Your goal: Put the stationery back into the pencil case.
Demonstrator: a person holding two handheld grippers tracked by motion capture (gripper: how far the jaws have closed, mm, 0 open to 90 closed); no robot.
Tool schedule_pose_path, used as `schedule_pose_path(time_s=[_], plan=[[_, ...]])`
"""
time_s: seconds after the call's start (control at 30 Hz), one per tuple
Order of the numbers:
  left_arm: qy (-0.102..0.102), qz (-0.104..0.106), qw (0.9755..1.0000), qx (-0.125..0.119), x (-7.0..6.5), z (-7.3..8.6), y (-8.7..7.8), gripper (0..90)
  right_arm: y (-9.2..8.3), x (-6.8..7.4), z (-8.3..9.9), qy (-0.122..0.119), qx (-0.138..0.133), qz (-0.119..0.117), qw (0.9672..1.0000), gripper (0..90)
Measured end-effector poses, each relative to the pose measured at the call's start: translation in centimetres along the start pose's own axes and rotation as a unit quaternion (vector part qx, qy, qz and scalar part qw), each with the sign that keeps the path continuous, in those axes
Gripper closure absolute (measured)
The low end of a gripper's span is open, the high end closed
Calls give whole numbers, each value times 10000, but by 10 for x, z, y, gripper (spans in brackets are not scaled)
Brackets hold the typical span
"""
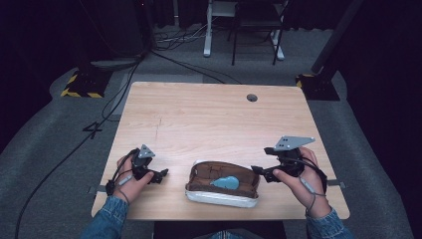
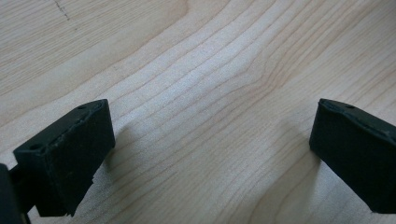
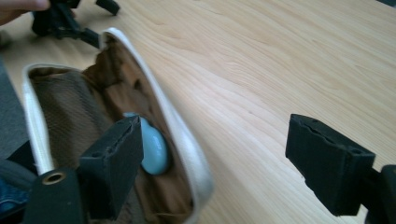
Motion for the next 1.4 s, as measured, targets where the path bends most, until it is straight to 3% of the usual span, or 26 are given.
schedule_pose_path(time_s=[0.17, 0.37, 0.63, 1.07, 1.4], plan=[[0, 3, 10000, 15, 0, 0, 0, 3, -4, -20, 9, 91, -11, 317, 9995, 189], [-48, 3, 10000, -10, 0, -1, 1, 3, -6, -43, 24, 314, -88, 504, 9982, 189], [0, -21, 10000, -8, 2, -1, 2, 3, -5, -78, 49, 512, -27, 968, 9940, 189], [-11, -30, 10000, -10, 2, -2, 2, 3, -2, -116, 87, 814, -68, 1403, 9867, 196], [7, -20, 10000, -5, 2, -2, 2, 3, 1, -133, 109, 982, 8, 1581, 9825, 196]])
Point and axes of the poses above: each handheld gripper's, and its own axes: y roughly forward along the jaws, z roughly out of its underside, x roughly to its left, the point moved 5 cm from there along y, roughly forward along the jaws, and after that the axes turned 8 degrees about -x, right-handed, at the moved point
